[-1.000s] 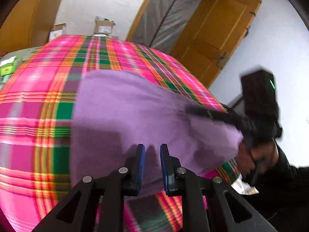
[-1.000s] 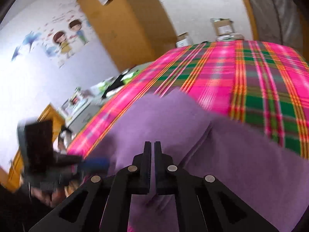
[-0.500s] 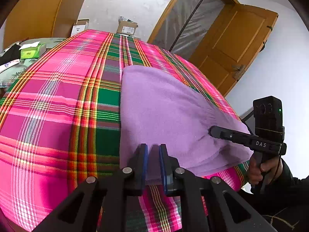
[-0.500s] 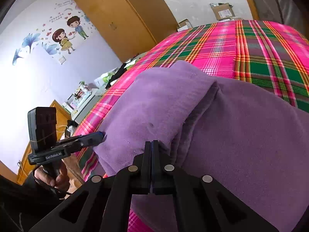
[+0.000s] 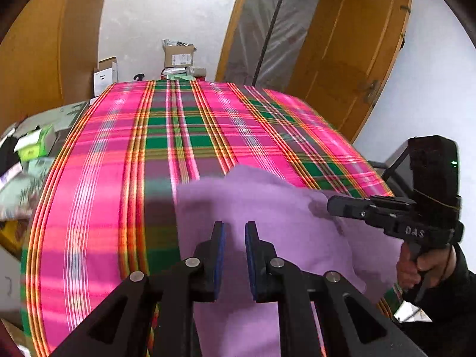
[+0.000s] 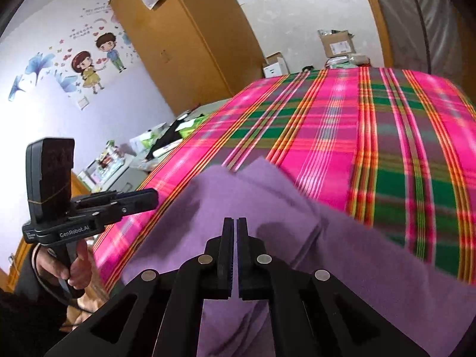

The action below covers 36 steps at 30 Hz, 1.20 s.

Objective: Fold clothes
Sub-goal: 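Press the folded lilac garment flat with both grippers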

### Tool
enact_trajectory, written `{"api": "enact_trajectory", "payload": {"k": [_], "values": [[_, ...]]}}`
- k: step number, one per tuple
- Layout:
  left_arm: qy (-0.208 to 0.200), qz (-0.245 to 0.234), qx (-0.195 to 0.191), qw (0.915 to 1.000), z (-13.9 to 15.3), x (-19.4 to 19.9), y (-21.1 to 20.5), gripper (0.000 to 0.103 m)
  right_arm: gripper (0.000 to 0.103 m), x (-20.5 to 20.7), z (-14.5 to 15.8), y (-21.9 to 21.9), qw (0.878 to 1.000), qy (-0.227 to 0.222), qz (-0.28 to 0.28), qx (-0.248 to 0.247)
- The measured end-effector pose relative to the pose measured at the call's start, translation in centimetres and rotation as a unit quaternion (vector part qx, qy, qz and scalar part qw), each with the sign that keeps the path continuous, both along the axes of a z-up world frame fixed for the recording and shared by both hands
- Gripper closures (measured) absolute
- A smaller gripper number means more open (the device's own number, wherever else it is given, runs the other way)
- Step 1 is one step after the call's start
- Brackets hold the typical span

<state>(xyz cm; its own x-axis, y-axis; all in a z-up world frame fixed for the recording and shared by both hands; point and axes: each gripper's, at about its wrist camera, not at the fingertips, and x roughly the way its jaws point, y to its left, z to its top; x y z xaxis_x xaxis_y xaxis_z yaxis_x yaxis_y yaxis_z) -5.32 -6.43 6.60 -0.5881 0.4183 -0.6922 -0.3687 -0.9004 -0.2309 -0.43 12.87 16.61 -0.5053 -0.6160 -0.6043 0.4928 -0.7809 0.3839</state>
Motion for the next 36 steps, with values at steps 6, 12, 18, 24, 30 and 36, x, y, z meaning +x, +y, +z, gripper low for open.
{"api": "enact_trajectory", "payload": {"k": [6, 12, 18, 24, 30, 36], "values": [[-0.038, -0.008, -0.025, 0.9989, -2.4, -5.2, 2.0, 0.089, 0.101, -2.7, -1.6, -0.3, 0.999, -0.025, -0.018, 0.020], [-0.073, -0.015, -0.023, 0.9970, -4.9, -6.7, 2.3, 0.089, 0.103, -3.6, -4.4, 1.0, 0.997, -0.066, -0.032, 0.019], [-0.053, -0.007, 0.003, 0.9986, -3.7, -4.4, 1.1, 0.089, 0.101, -2.2, -3.1, 1.6, 0.999, -0.042, -0.027, 0.004], [-0.051, 0.002, 0.023, 0.9984, -3.5, -0.7, 0.8, 0.089, 0.101, -1.5, -3.2, 2.2, 0.998, -0.047, -0.030, -0.004], [-0.040, -0.015, 0.038, 0.9984, -3.0, 3.7, 1.7, 0.089, 0.101, 2.3, -2.3, 1.3, 0.999, -0.022, 0.032, -0.018], [-0.061, -0.016, 0.033, 0.9975, -4.7, 4.9, 2.8, 0.089, 0.101, 4.1, -3.9, 0.5, 0.998, -0.045, 0.040, -0.019]]}}
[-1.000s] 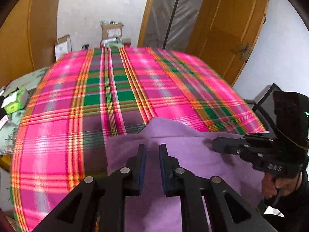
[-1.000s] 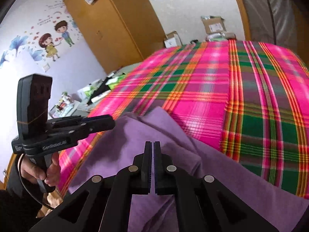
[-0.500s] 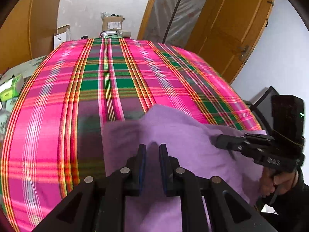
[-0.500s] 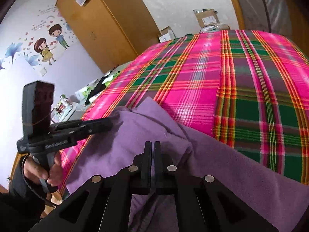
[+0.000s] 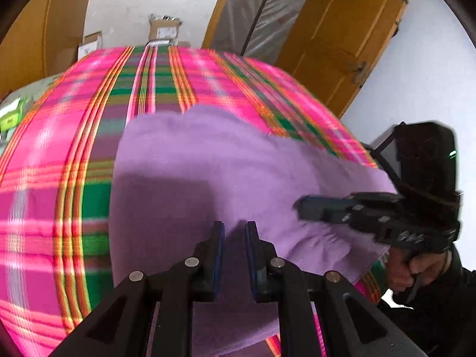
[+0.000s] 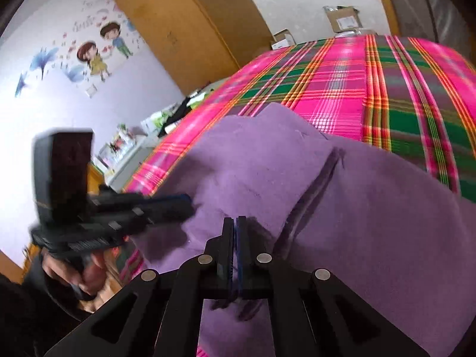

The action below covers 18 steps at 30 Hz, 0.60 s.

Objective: Fold clothes
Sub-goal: 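Press the folded lilac garment flat with both grippers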

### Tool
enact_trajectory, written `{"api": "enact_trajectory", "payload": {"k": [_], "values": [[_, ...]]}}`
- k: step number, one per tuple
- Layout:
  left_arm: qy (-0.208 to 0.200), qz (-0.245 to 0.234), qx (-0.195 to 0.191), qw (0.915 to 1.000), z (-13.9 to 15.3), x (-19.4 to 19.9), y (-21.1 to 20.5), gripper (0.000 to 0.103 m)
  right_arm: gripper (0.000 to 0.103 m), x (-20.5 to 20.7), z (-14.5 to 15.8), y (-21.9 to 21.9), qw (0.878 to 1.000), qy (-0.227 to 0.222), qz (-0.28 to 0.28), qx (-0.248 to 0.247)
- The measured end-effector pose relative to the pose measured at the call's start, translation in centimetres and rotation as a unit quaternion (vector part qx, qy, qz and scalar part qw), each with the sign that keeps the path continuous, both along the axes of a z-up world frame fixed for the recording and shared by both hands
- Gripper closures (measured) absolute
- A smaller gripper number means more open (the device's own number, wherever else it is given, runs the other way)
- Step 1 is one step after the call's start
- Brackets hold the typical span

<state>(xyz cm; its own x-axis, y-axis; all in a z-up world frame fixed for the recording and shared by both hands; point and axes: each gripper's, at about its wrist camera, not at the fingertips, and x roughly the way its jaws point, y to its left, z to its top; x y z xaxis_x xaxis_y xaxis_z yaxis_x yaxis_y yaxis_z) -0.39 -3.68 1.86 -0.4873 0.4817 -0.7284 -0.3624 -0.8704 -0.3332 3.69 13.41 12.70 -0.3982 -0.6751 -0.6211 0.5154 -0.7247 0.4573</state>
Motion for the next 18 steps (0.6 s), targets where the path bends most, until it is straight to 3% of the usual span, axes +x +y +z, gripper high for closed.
{"api": "enact_trajectory", "payload": {"k": [4, 7, 9, 13, 18], "values": [[0.021, -0.002, 0.012, 0.9997, 1.0, 1.7, 0.0, 0.089, 0.101, 1.8, 1.3, -0.6, 0.999, 0.025, 0.023, 0.001], [0.005, -0.008, 0.009, 0.9999, -0.3, 2.4, 0.2, 0.089, 0.103, 2.6, -0.1, -1.3, 0.999, 0.013, 0.031, 0.024], [0.004, -0.004, 0.010, 0.9999, -0.5, 2.8, 0.2, 0.089, 0.103, 2.8, -0.8, -1.0, 1.000, 0.003, 0.025, 0.014], [0.023, -0.004, 0.018, 0.9996, 0.7, 4.0, -0.3, 0.089, 0.101, 3.8, 0.2, -0.7, 0.999, 0.027, 0.033, 0.015], [0.012, 0.021, 0.022, 0.9995, 0.3, 4.3, -1.7, 0.089, 0.103, 3.3, -0.8, 0.0, 1.000, 0.000, 0.024, -0.003]]}}
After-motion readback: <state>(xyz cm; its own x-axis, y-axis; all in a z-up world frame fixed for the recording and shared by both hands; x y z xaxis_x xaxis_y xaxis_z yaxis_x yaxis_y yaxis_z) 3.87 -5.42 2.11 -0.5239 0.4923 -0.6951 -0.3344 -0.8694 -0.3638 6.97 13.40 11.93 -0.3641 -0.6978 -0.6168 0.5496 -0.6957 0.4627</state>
